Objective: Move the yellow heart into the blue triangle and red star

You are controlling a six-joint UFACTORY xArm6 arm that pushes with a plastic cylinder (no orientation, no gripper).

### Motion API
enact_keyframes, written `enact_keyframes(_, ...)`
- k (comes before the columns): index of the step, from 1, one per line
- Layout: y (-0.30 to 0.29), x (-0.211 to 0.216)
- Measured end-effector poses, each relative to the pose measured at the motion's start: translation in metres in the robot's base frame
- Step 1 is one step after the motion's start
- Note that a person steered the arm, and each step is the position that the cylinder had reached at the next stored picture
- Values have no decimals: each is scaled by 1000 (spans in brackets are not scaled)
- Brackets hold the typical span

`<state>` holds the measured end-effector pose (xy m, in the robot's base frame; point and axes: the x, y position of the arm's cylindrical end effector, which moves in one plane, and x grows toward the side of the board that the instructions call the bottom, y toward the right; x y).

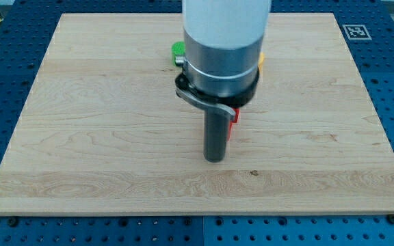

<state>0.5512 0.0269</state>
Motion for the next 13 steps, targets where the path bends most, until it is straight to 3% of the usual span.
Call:
enact_keyframes(1,61,21)
enact_keyframes(2,145,-1)
enact_keyframes(3,170,-58)
enact_keyframes(5,137,-211)
enact_keyframes(6,89,-265)
enact_keyframes(7,39,-291)
enact_keyframes(10,28,-242)
enact_keyframes(13,110,-168)
